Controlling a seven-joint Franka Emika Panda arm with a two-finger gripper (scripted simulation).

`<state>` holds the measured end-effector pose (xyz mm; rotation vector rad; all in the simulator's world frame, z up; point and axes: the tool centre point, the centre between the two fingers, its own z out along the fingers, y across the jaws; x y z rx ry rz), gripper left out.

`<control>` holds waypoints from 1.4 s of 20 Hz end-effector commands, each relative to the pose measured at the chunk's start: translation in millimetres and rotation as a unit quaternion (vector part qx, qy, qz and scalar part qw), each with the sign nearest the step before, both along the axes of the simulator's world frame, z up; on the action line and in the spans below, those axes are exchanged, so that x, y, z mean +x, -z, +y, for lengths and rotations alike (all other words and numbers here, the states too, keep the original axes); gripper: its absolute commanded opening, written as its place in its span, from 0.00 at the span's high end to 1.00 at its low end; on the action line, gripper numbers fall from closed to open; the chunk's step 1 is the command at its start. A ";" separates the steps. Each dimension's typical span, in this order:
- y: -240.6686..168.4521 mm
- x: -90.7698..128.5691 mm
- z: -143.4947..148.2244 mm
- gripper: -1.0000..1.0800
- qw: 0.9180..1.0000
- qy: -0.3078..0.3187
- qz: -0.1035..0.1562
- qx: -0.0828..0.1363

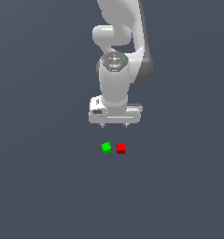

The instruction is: Stack the red cube on top of the green cube.

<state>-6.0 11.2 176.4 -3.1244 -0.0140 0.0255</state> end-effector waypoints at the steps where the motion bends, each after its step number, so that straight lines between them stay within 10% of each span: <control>1: 0.0 0.0 0.0 0.04 1.000 0.000 0.000 0.000; 17: 12.5 6.2 0.5 0.04 0.996 -0.090 -0.002 0.000; 28: 33.7 16.3 4.0 0.04 0.971 -0.240 -0.004 0.000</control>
